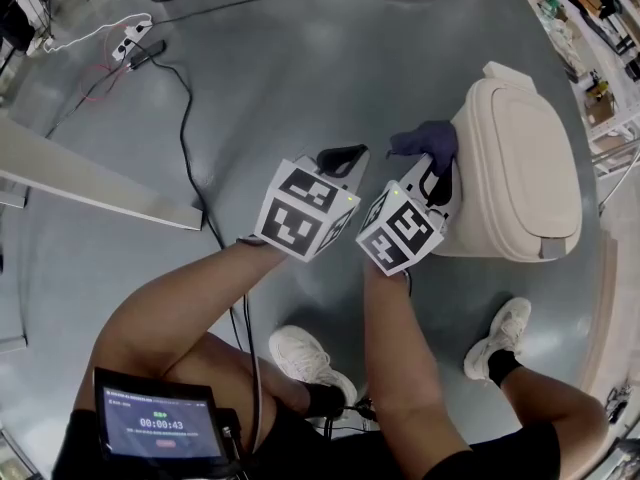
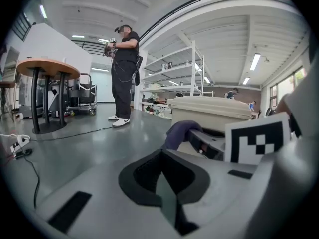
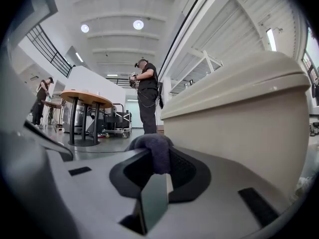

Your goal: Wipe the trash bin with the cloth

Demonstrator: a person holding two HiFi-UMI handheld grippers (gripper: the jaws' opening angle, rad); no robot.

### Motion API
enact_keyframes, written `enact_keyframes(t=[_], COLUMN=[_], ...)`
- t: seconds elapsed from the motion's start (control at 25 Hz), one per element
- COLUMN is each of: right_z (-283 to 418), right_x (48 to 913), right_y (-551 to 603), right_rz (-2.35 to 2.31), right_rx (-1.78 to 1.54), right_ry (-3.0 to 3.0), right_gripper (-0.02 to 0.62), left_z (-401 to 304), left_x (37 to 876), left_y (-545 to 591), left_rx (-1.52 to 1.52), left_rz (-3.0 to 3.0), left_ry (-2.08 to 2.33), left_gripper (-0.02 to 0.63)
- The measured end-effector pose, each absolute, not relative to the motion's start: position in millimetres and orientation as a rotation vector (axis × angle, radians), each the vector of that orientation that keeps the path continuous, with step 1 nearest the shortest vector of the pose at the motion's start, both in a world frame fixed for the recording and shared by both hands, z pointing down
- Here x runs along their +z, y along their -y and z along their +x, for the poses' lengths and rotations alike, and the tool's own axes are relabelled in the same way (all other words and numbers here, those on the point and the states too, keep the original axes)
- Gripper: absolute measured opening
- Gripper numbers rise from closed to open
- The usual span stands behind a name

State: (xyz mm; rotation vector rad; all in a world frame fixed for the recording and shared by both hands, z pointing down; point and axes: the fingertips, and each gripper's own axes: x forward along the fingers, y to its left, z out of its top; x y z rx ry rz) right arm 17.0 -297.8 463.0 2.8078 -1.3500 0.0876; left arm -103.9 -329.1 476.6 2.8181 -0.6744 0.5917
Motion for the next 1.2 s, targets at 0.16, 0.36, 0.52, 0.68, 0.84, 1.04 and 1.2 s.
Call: enact_keyframes(t=[0.16,0.36,0.52,0.68,0.84,1.04,1.2], right_z=[24,21,20,22,20,20,21], right_x=[476,510,548,587,617,646,661], right_y=[303,307,307,303,306,308,306], right_rz=[2.798,2.718,2.646,2.58,2.528,2.439,2.39], right_rx=[0.129,0.213,0.285,0.372,0.444,0.49,0.517], right_ry=[1.327,1.324,1.314,1.273,1.253,1.254,1.269], right_gripper=[0.066,0.066,0.066,0.066,0.066,0.066,0.066], left_z=[-100,-93,-98,-101,-103,-106,-105], left_x=[475,476,484,487,495,504,508], left_y=[326,317,318,319,322,323,325], left_rx=[0.596,0.609,0.641,0.661,0.7,0.734,0.745], left_rz=[2.852,2.88,2.887,2.898,2.887,2.825,2.812], left_ry=[0.647,0.598,0.599,0.603,0.6,0.61,0.622], left_gripper=[-0.003,-0.003,-0.003,-0.003,-0.003,-0.003,-0.003])
